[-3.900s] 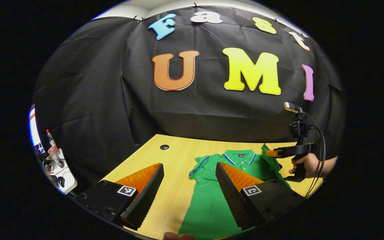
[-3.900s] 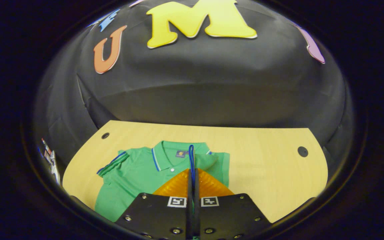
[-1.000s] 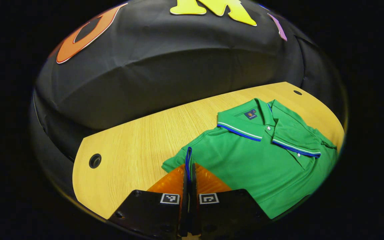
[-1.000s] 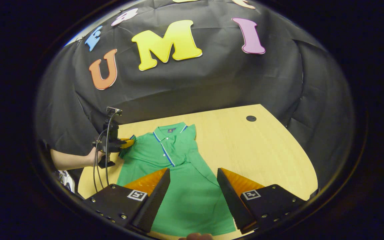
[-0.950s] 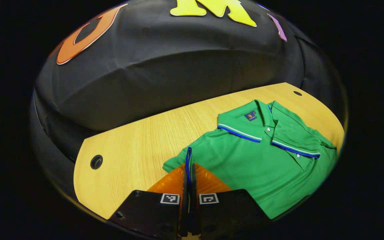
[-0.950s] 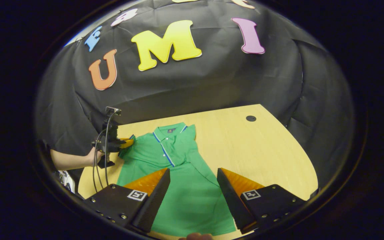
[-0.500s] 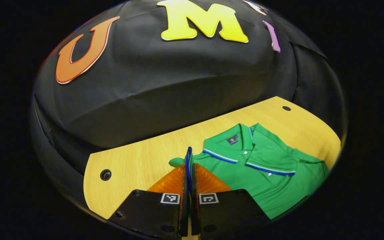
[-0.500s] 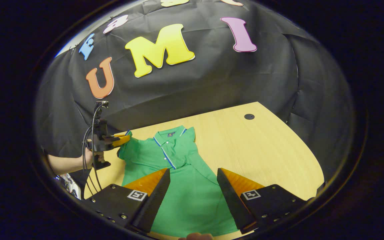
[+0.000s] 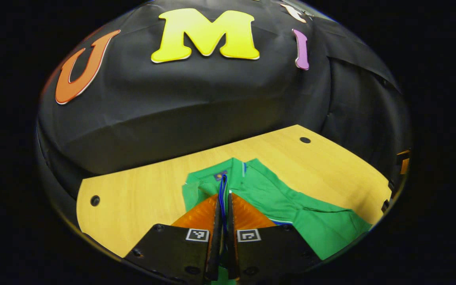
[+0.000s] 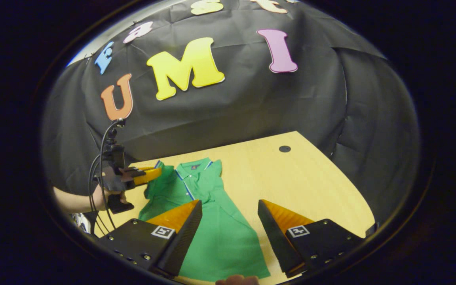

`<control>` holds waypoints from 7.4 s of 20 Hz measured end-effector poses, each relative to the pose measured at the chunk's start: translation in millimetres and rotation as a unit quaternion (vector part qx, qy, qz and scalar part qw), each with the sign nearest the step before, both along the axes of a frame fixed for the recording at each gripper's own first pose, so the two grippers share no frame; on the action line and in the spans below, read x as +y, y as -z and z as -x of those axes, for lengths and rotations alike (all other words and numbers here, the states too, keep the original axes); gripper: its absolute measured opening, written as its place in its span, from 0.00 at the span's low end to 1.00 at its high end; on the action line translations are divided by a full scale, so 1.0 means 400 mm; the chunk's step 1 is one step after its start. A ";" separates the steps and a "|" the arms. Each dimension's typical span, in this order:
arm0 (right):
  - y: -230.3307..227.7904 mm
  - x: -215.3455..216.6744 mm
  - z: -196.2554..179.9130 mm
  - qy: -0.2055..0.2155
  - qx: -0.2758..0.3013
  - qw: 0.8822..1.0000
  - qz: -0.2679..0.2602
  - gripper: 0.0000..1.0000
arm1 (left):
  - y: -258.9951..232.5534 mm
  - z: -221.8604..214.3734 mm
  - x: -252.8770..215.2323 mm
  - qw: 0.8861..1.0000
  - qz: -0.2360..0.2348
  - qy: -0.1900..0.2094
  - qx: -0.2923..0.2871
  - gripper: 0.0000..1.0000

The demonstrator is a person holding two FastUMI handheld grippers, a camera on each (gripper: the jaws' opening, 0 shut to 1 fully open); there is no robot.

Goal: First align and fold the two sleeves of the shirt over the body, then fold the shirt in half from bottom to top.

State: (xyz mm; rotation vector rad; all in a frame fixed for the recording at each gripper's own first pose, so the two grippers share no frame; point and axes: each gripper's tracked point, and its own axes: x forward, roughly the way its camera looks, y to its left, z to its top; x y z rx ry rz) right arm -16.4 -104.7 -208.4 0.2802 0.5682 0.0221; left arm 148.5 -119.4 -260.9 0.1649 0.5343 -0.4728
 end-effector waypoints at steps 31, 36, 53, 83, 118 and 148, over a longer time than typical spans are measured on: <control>0.441 0.008 0.394 -0.295 0.233 0.909 0.177 0.87 | 0.222 0.910 0.313 0.977 -0.075 0.007 0.199 1.00; 0.494 -0.006 0.394 -0.288 0.243 0.909 0.178 0.87 | 0.279 0.918 0.344 0.972 -0.109 -0.017 0.206 1.00; 0.519 0.071 0.309 -0.320 0.227 0.906 0.158 0.41 | 0.282 0.900 0.243 0.976 -0.084 0.001 0.200 0.33; 0.045 0.127 -0.067 -0.227 0.072 0.971 -0.023 0.01 | -0.195 0.497 0.216 0.994 0.088 -0.012 0.059 0.03; 0.117 0.109 -0.649 -0.136 0.038 0.990 -0.007 0.01 | -0.131 -0.126 0.257 0.991 0.116 -0.066 0.009 0.03; 0.221 0.083 -0.809 -0.053 -0.013 0.994 0.096 0.88 | 0.010 -0.267 0.294 0.980 0.053 -0.193 -0.014 1.00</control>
